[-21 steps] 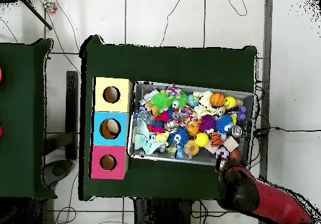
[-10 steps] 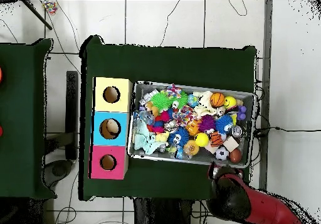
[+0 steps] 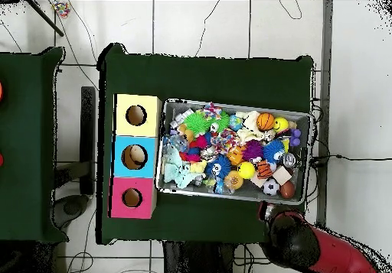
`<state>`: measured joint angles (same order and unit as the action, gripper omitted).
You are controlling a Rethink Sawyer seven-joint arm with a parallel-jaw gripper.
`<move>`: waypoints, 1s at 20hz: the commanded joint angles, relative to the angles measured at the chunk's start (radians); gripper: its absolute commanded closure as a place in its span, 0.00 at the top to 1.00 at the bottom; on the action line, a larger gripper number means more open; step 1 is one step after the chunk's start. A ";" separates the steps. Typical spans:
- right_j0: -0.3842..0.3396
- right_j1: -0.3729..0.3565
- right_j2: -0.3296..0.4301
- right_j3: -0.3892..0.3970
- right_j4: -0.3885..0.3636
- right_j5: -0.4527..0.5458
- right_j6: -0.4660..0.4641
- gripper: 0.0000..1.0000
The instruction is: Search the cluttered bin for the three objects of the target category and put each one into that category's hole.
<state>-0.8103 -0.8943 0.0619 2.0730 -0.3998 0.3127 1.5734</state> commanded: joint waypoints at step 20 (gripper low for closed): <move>0.079 0.147 0.000 -0.265 0.030 0.108 0.124 1.00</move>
<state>-0.7555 -0.8364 0.0630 1.9499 -0.3940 0.3599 1.5734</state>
